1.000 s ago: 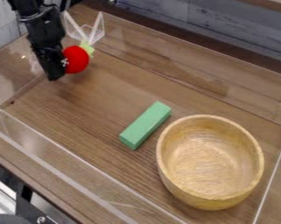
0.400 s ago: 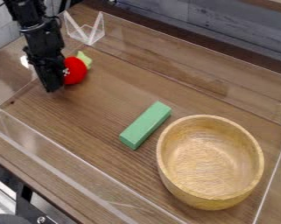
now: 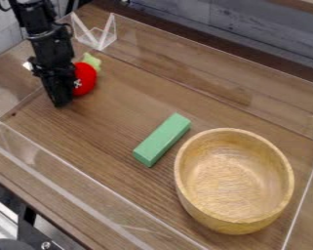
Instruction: Move the red object to the left side of the table
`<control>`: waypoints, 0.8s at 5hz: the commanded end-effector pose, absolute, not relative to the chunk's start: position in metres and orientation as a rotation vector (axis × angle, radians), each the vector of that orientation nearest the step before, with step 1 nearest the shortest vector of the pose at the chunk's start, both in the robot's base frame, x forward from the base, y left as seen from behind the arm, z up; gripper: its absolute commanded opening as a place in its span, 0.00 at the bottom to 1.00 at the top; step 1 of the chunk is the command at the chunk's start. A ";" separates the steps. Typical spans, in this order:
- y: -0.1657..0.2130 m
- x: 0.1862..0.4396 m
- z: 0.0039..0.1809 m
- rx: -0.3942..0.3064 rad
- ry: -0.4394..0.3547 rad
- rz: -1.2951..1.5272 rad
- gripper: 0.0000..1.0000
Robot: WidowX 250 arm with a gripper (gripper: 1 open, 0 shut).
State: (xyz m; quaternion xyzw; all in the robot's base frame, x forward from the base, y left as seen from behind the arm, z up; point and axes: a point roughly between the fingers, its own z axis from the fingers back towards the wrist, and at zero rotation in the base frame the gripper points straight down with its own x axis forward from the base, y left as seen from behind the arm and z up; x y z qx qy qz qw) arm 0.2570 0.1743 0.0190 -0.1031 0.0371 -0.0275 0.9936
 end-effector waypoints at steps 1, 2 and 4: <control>0.164 0.257 0.035 -0.179 0.058 -0.013 0.00; 0.153 0.254 0.037 -0.185 0.080 0.035 0.00; 0.151 0.253 0.038 -0.200 0.116 0.155 0.00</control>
